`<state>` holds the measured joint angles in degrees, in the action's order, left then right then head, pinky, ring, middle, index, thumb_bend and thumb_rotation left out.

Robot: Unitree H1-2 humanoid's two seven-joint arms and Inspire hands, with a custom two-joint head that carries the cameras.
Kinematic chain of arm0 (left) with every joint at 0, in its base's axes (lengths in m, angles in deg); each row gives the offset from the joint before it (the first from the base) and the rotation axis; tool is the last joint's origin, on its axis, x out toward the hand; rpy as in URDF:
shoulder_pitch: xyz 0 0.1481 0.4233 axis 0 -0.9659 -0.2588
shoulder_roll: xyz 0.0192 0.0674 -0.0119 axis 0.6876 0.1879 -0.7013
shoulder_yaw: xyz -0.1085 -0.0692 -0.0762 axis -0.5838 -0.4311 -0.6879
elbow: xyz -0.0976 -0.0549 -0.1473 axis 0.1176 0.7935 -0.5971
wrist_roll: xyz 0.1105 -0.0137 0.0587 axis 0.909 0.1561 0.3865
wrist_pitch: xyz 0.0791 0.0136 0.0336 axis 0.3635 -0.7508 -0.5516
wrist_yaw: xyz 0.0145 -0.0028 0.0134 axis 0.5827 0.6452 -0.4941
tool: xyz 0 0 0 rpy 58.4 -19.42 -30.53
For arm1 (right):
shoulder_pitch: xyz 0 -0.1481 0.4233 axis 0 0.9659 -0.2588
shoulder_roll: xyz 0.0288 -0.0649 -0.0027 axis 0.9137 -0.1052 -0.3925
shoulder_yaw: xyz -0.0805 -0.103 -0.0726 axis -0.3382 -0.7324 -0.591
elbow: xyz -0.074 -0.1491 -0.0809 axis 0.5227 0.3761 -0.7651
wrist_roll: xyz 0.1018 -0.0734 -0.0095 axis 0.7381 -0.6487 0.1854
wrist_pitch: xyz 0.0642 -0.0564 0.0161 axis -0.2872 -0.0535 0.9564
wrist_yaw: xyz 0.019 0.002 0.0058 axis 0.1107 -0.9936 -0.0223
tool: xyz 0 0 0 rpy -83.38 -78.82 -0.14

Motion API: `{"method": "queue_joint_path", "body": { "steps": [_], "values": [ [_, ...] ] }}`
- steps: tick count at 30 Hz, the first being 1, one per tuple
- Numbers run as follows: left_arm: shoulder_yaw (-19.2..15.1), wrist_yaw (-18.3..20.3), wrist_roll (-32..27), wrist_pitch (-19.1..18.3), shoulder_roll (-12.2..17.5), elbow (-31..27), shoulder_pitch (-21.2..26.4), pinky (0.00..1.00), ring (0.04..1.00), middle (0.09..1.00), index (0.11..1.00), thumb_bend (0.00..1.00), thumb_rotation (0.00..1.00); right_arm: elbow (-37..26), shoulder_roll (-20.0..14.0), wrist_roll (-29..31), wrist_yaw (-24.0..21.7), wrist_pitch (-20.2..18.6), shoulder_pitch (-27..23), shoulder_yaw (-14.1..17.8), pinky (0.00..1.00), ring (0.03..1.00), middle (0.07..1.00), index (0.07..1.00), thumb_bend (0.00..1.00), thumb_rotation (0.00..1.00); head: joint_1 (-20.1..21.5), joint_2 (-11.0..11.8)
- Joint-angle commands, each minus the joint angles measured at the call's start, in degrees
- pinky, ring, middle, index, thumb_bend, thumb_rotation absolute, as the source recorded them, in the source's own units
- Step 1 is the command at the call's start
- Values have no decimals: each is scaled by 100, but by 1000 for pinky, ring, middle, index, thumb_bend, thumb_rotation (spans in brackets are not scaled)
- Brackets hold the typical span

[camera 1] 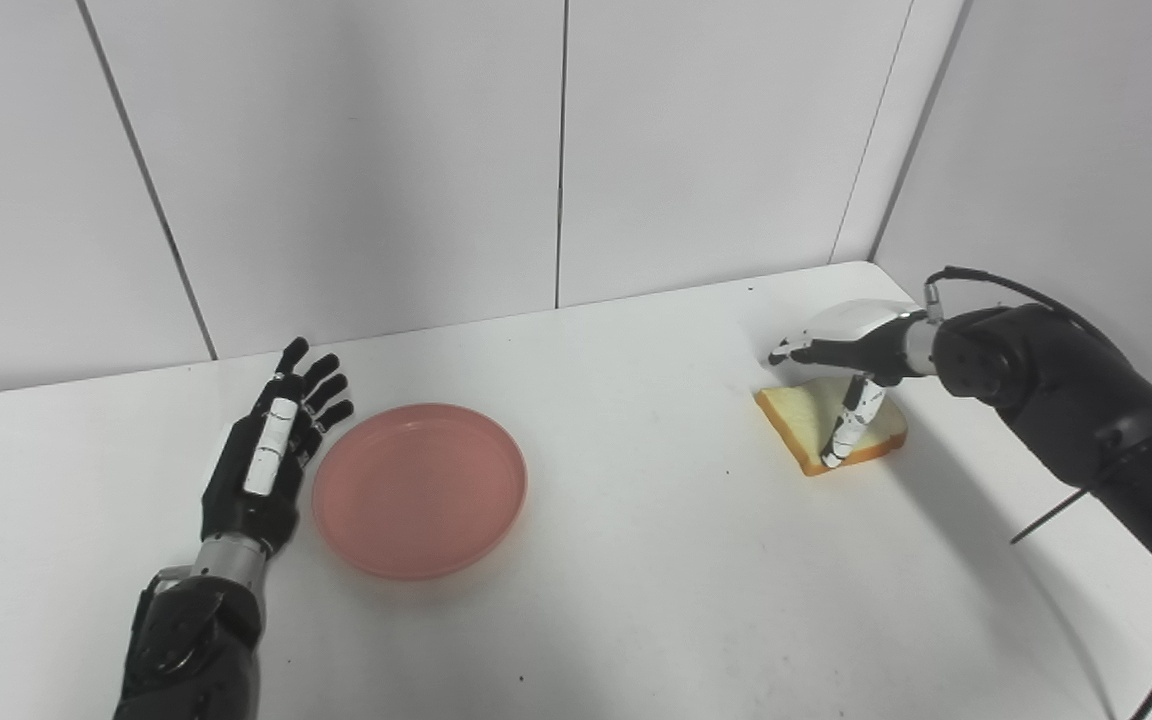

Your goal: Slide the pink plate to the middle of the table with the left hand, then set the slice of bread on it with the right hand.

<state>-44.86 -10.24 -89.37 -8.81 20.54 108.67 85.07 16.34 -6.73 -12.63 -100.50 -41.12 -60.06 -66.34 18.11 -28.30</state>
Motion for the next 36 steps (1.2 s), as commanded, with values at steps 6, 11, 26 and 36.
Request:
{"method": "queue_joint_path", "body": {
  "steps": [6, 11, 26, 36],
  "values": [
    [21, 13, -12, 60, -6, -58, 7, 851, 893, 897, 941, 880, 733, -174, -286, 57, -204, -147, -136, 186, 999, 1000, 989, 945, 1000, 340, 3, -24],
    [17, 19, -19, 55, -2, -52, 6, 854, 894, 897, 939, 879, 730, -253, -293, 35, -323, -163, -168, 214, 979, 999, 989, 941, 1000, 347, 1, -27],
    [55, 5, 26, 93, 8, -9, 18, 852, 893, 899, 939, 887, 727, -211, -281, 95, -396, -80, -208, 276, 968, 997, 985, 939, 1000, 311, -2, -36],
    [91, -6, 76, 148, 13, 34, 25, 852, 894, 892, 935, 884, 719, -375, -348, 77, -544, -136, -211, 268, 947, 999, 994, 942, 1000, 290, 2, -56]
  ]
}}
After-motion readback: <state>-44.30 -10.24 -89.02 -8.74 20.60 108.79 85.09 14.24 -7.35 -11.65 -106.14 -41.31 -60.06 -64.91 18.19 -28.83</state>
